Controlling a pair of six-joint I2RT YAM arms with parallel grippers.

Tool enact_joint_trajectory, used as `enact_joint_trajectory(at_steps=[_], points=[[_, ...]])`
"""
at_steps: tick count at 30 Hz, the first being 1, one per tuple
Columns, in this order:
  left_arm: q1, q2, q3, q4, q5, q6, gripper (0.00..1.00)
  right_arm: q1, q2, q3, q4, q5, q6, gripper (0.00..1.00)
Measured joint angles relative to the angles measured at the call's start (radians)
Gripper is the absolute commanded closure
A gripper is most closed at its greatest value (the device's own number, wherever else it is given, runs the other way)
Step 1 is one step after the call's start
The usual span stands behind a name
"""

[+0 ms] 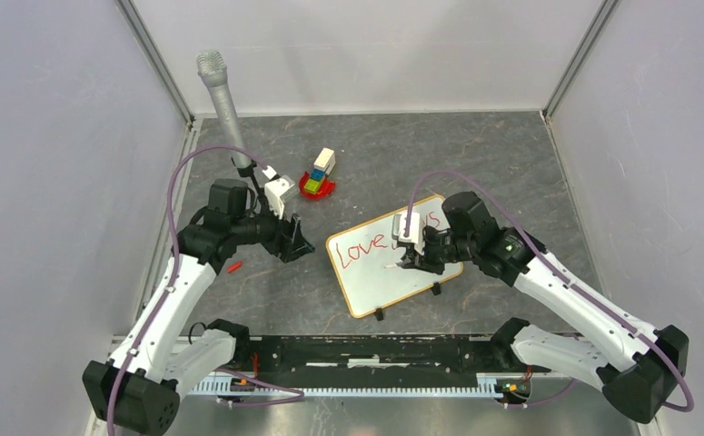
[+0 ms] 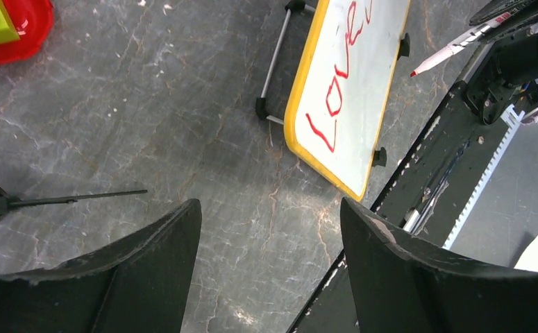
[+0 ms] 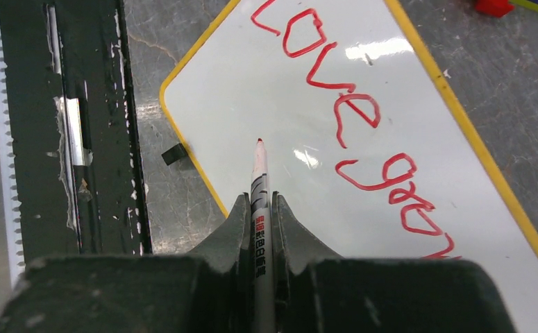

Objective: Write a sentence on the whiteboard

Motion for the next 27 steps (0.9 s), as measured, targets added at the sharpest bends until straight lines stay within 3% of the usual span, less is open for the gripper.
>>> enact_joint_trajectory(at_steps=[10,27], points=[[0.036,0.025,-0.109,0.071,0.061,-0.088,0.2,0.034,-0.053,-0.121,0.078,0.035,0.021,1.0],[0.019,0.174,-0.13,0.187,0.166,-0.134,0.28,0.064,-0.067,-0.166,0.142,0.034,0.025,1.0]])
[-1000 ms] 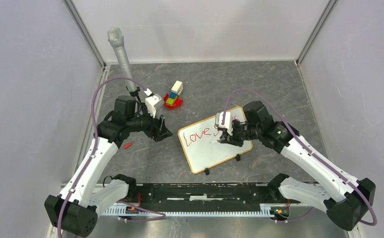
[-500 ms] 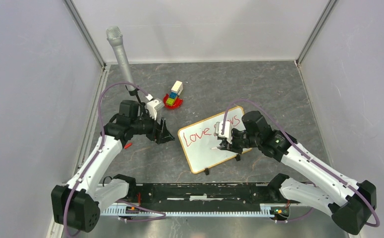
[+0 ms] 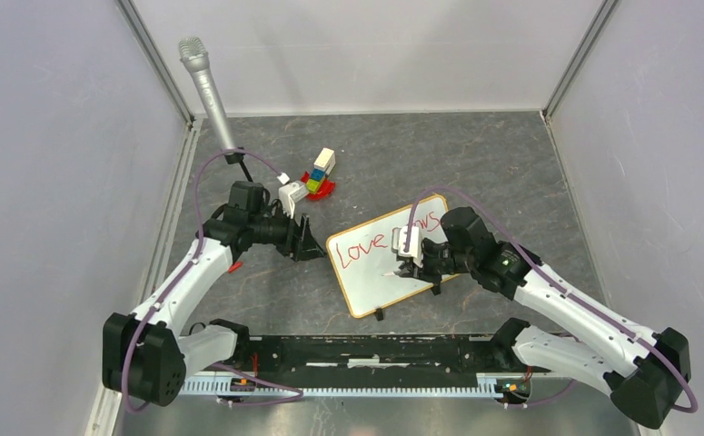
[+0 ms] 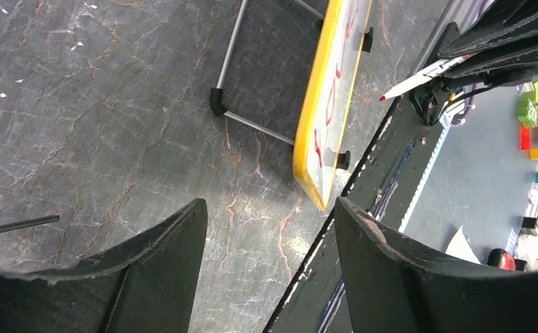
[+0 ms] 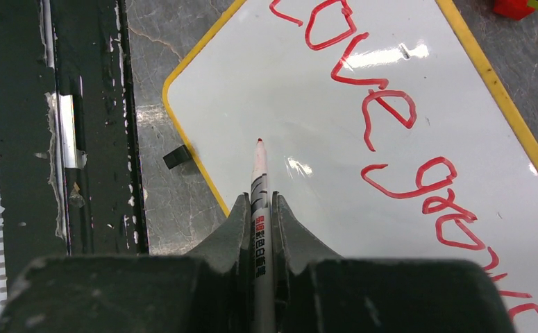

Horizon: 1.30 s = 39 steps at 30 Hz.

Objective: Write a sentence on the whiteboard

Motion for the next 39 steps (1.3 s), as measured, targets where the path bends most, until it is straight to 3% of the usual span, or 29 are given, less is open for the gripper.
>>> enact_joint_trajectory(at_steps=[15,26,33,39], points=[[-0.118,-0.004,0.077,-0.074,-0.135,0.063,0.31,0.007,0.006,0.0,0.0,0.035,0.0,1.0],[-0.223,0.016,0.249,-0.302,-0.266,0.214,0.3,0.007,0.006,0.001,0.0,0.042,-0.001,1.0],[-0.283,0.195,0.509,-0.38,-0.292,0.235,0.32,0.007,0.014,0.001,0.005,0.043,0.0,1.0],[-0.303,0.382,0.633,-0.394,-0.282,0.223,0.43,0.007,0.014,0.001,0.033,0.05,0.011,1.0]])
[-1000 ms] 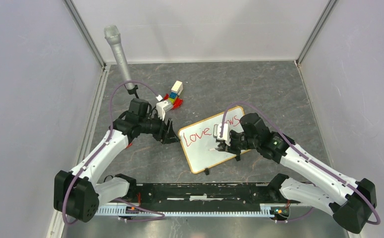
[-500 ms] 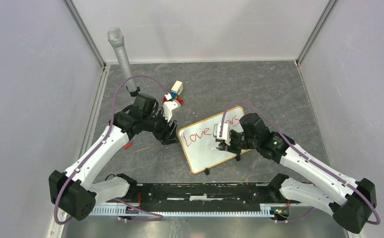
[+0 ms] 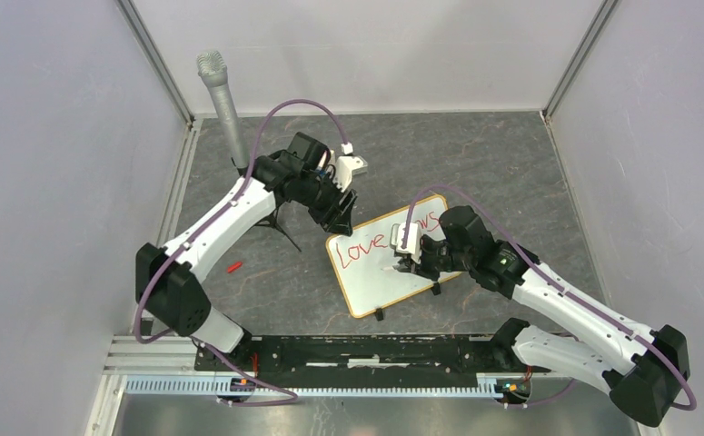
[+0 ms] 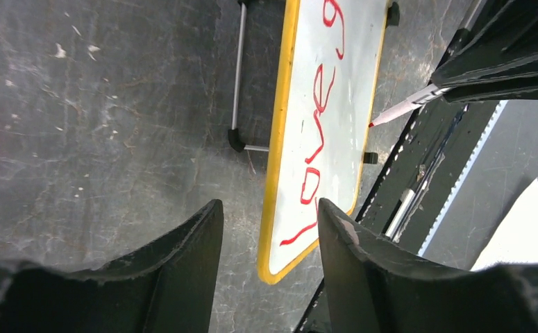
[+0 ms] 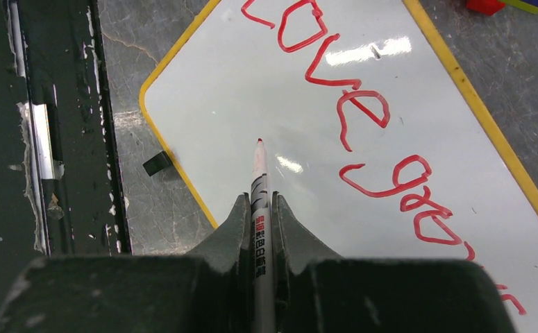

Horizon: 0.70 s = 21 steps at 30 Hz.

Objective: Write a sentence on the whiteboard

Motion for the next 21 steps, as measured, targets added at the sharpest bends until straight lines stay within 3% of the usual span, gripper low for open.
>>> enact_joint_trajectory(at_steps=[21], points=[[-0.006,0.109,0.0,-0.014,0.126,-0.035,0.62,0.144,0.032,-0.006,0.06,0.074,-0.009,1.0]])
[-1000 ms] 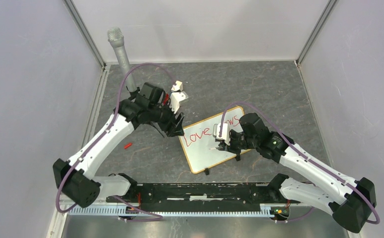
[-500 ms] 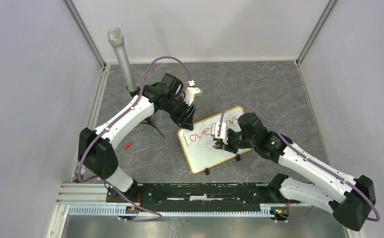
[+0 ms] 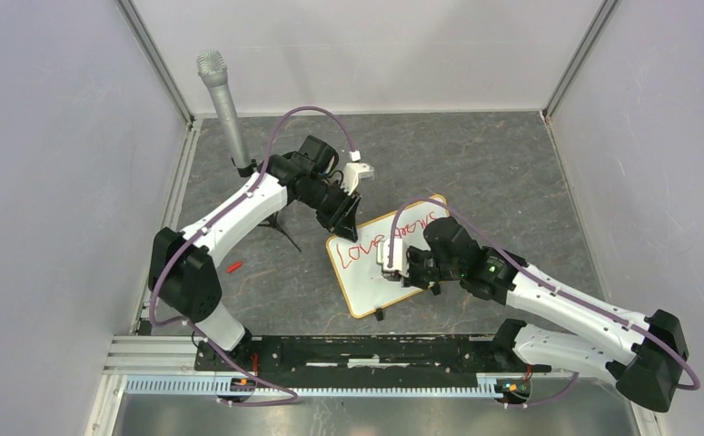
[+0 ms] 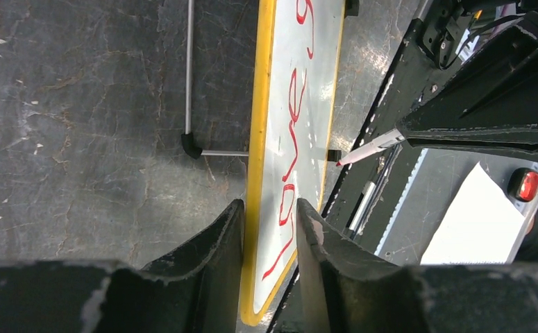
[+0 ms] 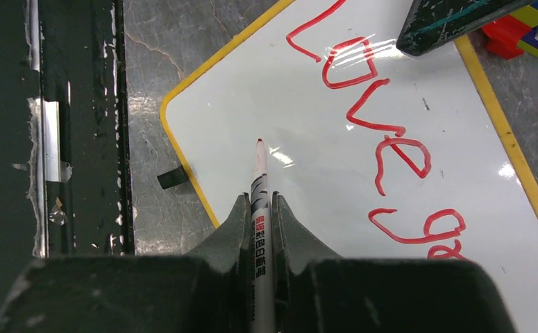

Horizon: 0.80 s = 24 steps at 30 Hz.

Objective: Write a sentence on the whiteboard

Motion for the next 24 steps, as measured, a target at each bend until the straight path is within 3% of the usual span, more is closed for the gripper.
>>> enact_joint_trajectory(at_steps=[13,24], points=[[0.001,0.017,0.0,-0.013,0.056,0.0,0.96,0.033,0.0,-0.062,0.034,0.066,-0.026,1.0],[0.001,0.017,0.0,-0.013,0.056,0.0,0.98,0.037,-0.002,-0.069,0.042,0.077,-0.025,1.0]])
